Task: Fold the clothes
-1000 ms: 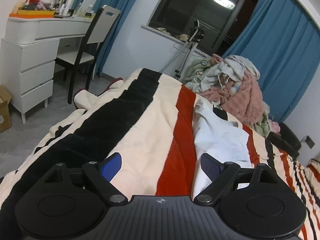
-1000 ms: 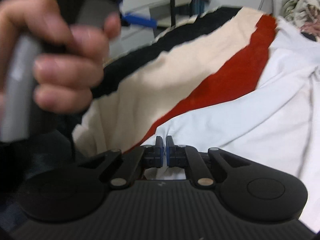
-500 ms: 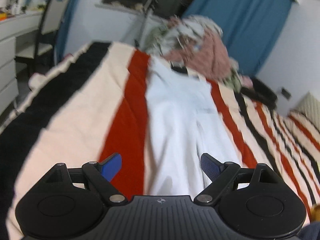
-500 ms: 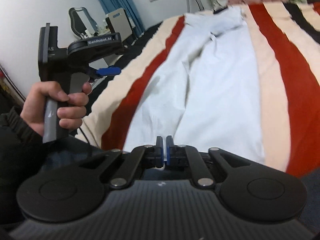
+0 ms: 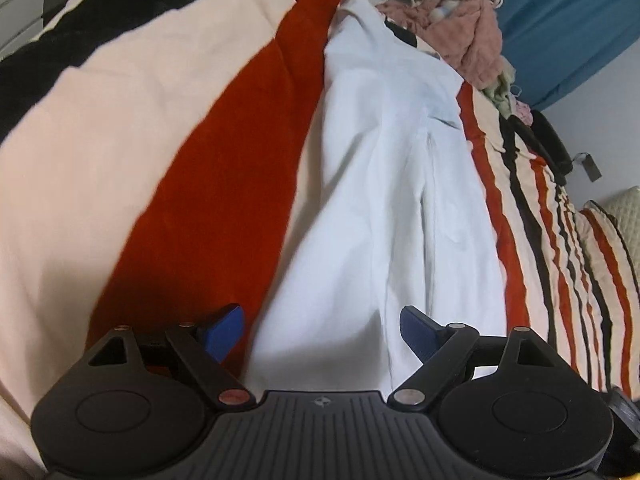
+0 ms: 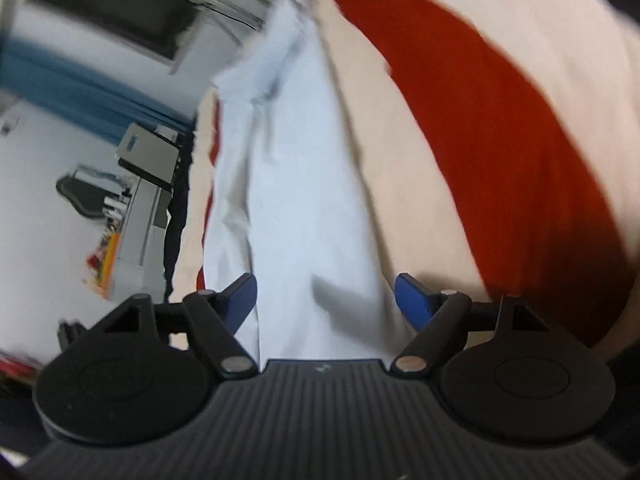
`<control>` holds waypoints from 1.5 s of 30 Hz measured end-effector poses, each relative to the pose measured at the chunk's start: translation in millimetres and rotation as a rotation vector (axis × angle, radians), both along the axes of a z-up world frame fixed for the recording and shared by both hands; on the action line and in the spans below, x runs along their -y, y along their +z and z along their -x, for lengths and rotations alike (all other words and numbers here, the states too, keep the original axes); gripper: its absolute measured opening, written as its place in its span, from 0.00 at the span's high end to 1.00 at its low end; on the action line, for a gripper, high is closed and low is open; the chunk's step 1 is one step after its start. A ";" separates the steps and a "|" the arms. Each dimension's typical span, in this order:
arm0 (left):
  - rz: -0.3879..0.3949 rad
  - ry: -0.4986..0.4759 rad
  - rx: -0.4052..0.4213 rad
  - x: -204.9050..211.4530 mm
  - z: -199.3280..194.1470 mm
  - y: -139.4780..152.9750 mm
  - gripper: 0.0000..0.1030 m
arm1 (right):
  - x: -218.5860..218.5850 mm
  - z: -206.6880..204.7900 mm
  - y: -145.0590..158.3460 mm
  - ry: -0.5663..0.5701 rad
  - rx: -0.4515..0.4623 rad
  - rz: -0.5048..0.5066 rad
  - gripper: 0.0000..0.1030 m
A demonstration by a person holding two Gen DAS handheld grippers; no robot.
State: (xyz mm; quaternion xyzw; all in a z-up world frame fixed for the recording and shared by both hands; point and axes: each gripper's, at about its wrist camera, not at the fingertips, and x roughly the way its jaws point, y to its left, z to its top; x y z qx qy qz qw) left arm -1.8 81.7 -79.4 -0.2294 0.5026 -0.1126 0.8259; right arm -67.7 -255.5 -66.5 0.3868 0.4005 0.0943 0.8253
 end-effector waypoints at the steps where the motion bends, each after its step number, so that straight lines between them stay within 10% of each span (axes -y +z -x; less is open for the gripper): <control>1: 0.011 -0.006 -0.011 0.8 0.8 -1.9 0.21 | 4.0 -3.5 -6.0 -0.011 -0.026 -0.030 0.24; 6: 0.046 -0.009 -0.062 3.3 13.1 -7.7 0.63 | 12.5 -13.0 -27.9 -0.027 -0.135 -0.126 0.40; 9: 0.118 0.039 -0.094 -7.5 22.7 -11.6 0.90 | 8.7 -13.6 -29.4 -0.002 -0.143 -0.120 0.71; 15: 0.135 0.078 -0.086 -15.9 34.8 -9.8 0.84 | 8.3 -13.6 -26.4 -0.025 -0.143 -0.070 0.73; 22: 0.120 0.090 -0.118 -18.2 31.1 -15.4 0.34 | 8.8 -14.2 -28.2 -0.063 -0.156 -0.029 0.54; 24: 0.129 0.087 -0.131 -20.4 30.8 -17.7 0.34 | 10.6 -14.8 -30.4 -0.083 -0.165 -0.034 0.39; 33: 0.124 0.051 -0.175 -12.0 32.5 -20.7 0.48 | -2.0 -11.1 -33.7 0.004 -0.183 -0.039 0.38; 38: 0.135 0.022 -0.213 -7.1 36.6 -22.7 0.75 | -10.5 -9.2 -35.3 0.061 -0.194 -0.039 0.61; 45: 0.101 0.008 -0.220 -2.0 37.6 -20.2 0.71 | -23.7 -6.4 -35.9 0.072 -0.199 -0.002 0.67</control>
